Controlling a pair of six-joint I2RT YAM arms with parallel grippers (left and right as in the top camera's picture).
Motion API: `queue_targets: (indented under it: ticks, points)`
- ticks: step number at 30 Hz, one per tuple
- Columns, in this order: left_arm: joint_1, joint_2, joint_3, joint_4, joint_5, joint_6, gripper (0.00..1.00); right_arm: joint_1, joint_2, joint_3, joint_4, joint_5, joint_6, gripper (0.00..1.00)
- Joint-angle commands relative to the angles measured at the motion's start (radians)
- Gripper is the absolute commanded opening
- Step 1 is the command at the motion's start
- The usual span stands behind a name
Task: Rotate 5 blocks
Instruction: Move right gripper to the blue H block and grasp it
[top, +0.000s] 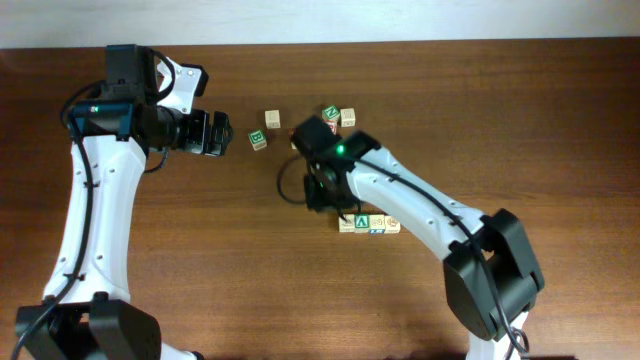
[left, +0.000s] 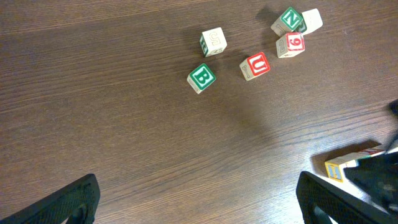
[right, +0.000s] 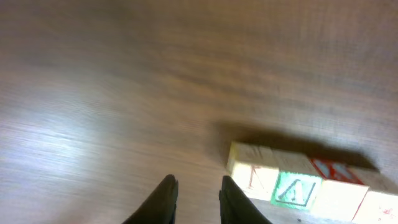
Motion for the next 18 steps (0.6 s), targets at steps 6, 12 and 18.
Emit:
queue_targets:
  ticks: [6,12,18]
  points:
    - [0.0,0.005,0.018,0.002,-0.003,-0.001,0.99,-0.002,0.006,0.159,0.189,0.246,-0.02,0.44]
    - [0.0,0.005,0.018,0.002,-0.003,-0.001,0.99,-0.034,0.102,0.159,0.433,0.232,-0.029,0.52]
    - [0.0,0.005,0.018,0.002,-0.003,-0.001,0.99,-0.036,0.233,0.159,0.567,0.19,-0.034,0.52]
